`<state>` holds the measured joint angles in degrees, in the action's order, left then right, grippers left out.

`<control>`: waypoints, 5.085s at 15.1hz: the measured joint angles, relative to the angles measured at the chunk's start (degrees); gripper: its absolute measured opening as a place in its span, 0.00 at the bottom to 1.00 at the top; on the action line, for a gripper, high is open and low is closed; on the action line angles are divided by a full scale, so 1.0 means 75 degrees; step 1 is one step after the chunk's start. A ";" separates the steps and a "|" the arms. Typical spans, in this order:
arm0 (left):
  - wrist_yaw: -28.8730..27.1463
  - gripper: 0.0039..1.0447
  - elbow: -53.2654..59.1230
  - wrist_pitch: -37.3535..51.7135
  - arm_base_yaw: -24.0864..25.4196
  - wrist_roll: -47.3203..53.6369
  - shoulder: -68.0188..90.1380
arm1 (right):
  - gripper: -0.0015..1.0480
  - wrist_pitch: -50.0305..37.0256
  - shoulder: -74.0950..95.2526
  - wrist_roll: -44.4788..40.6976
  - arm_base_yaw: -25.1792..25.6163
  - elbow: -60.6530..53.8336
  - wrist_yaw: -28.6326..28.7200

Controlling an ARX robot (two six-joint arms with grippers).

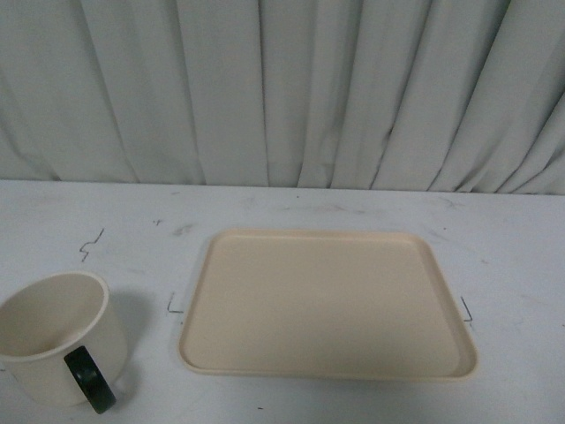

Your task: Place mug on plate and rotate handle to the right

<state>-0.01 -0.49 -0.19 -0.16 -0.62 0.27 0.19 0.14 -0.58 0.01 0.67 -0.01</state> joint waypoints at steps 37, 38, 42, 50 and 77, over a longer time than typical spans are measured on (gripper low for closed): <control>-0.0160 0.94 -0.5336 -0.0265 0.0321 0.0391 1.2639 | 0.94 0.0003 0.0000 0.0017 0.0000 0.0000 0.0006; -0.0108 0.94 -0.5415 -0.0303 0.0321 0.0338 1.2782 | 0.94 0.0003 0.0000 0.0017 0.0000 0.0000 0.0006; -0.0029 0.56 -0.5464 -0.0259 0.0286 0.0291 1.3041 | 0.94 0.0003 0.0000 0.0017 0.0000 0.0000 0.0006; -0.0061 0.02 -0.5575 -0.0898 -0.0073 0.0280 1.2243 | 0.94 0.0003 0.0000 0.0017 0.0000 0.0000 0.0006; 0.0082 0.95 -0.8652 -0.0312 -0.3550 -0.0259 1.3732 | 0.94 0.0003 0.0000 0.0017 0.0000 0.0000 0.0003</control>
<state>0.60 -65.39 -2.52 -26.79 -2.57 103.26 0.21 0.14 -0.45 0.01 0.67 0.01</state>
